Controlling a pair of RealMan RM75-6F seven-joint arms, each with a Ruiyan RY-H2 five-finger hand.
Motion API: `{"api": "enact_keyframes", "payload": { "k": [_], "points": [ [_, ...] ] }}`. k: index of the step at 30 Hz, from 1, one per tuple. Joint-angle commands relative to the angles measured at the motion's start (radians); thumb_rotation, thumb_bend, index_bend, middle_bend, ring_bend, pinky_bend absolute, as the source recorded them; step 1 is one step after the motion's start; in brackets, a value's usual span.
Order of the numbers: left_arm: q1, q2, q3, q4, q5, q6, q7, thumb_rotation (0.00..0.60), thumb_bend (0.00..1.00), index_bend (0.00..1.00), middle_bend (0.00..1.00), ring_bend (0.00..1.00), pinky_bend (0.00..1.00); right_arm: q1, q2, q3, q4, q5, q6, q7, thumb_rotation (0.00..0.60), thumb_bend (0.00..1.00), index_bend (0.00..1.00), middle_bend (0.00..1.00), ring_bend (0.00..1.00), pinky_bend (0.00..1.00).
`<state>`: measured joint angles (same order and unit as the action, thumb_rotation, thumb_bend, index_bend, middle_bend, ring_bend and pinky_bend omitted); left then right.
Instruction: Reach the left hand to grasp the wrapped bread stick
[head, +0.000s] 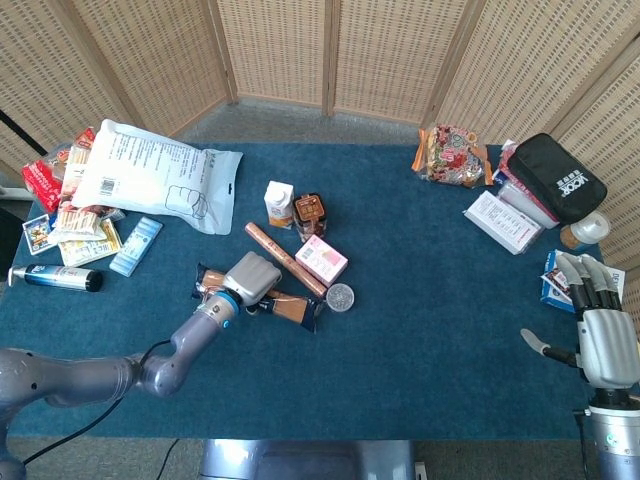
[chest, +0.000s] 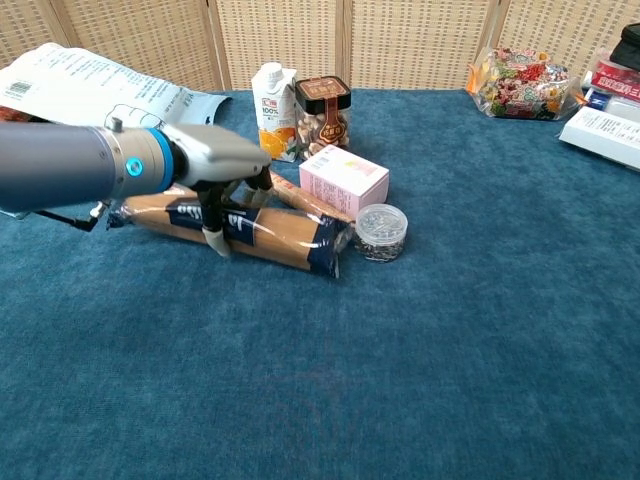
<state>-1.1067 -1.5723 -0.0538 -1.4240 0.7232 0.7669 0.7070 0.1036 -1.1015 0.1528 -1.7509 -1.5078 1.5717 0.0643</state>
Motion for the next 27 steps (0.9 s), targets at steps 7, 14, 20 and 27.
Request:
{"api": "enact_keyframes", "payload": {
  "k": [7,14,20,27],
  "points": [
    [-0.021,0.2,-0.062,-0.231,-0.006,0.135,0.045,0.6,0.13,0.8,0.77,0.77,0.9,0.001,-0.001,-0.002,-0.002,-0.004,-0.002,-0.004,0.6,0.0,0.0,0.0,0.0,0.0],
    [-0.037,0.355,-0.129,-0.38,-0.03,0.219,0.069,0.6,0.13,0.8,0.77,0.77,0.9,-0.002,0.0,-0.005,-0.008,-0.013,0.004,-0.007,0.6,0.0,0.0,0.0,0.0,0.0],
    [-0.051,0.472,-0.188,-0.474,-0.057,0.275,0.086,0.6,0.13,0.8,0.77,0.77,0.9,-0.005,0.003,-0.006,-0.011,-0.016,0.01,-0.005,0.6,0.0,0.0,0.0,0.0,0.0],
    [-0.072,0.559,-0.216,-0.551,-0.087,0.298,0.118,0.6,0.13,0.8,0.77,0.77,0.9,-0.006,0.004,-0.007,-0.013,-0.019,0.01,-0.004,0.6,0.0,0.0,0.0,0.0,0.0]
  ]
}}
